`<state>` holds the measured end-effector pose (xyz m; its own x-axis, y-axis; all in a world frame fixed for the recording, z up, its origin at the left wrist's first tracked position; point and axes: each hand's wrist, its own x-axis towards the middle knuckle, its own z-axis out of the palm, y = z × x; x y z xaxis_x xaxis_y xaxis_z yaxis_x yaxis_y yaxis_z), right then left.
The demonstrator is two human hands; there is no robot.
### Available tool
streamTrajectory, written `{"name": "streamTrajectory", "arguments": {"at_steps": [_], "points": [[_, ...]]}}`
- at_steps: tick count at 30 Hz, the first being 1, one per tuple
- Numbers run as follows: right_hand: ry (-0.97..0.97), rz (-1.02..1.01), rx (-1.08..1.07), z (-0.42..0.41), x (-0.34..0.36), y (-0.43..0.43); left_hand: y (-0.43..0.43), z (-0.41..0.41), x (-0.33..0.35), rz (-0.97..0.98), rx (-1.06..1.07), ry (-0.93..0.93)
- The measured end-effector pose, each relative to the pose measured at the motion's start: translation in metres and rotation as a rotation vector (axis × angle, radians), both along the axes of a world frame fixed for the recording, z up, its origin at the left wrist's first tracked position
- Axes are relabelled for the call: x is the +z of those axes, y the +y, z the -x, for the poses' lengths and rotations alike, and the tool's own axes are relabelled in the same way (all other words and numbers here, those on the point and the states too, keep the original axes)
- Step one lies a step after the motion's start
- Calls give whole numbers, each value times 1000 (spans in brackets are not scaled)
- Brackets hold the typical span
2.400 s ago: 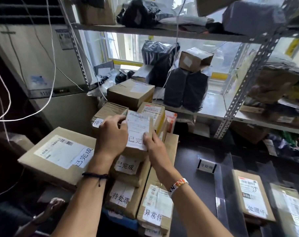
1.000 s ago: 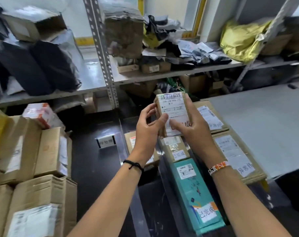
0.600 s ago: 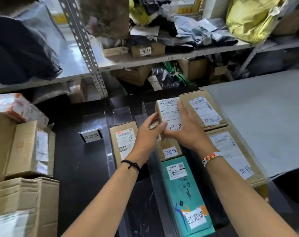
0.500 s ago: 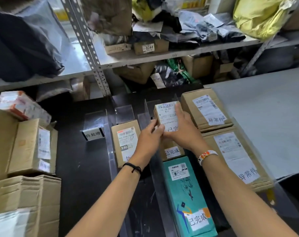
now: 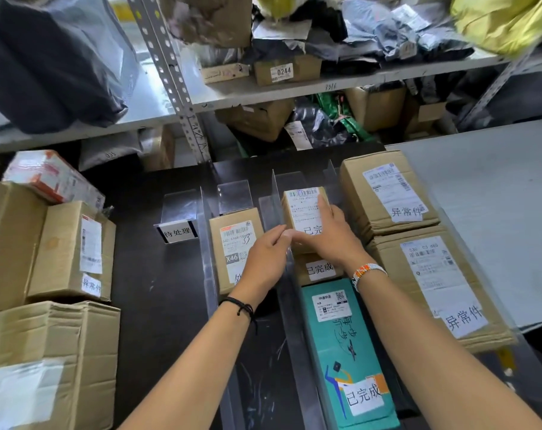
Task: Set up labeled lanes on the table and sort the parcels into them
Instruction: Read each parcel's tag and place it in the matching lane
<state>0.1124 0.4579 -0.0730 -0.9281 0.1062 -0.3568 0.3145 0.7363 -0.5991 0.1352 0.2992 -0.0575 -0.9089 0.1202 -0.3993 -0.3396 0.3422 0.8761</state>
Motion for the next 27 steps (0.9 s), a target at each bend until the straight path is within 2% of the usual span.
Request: {"name": "streamTrajectory", "arguments": {"at_steps": [4, 13, 21, 27], "points": [[140, -151, -40, -7, 20, -1, -13, -2, 15, -11, 5, 31], [396, -231, 37, -15, 85, -71, -82, -6, 63, -31, 94, 174], [558, -83, 245, -18, 129, -218, -208, -24, 110, 63, 294, 378], [573, 85, 425, -30, 154, -341, -323, -52, 139, 131, 535, 433]]}}
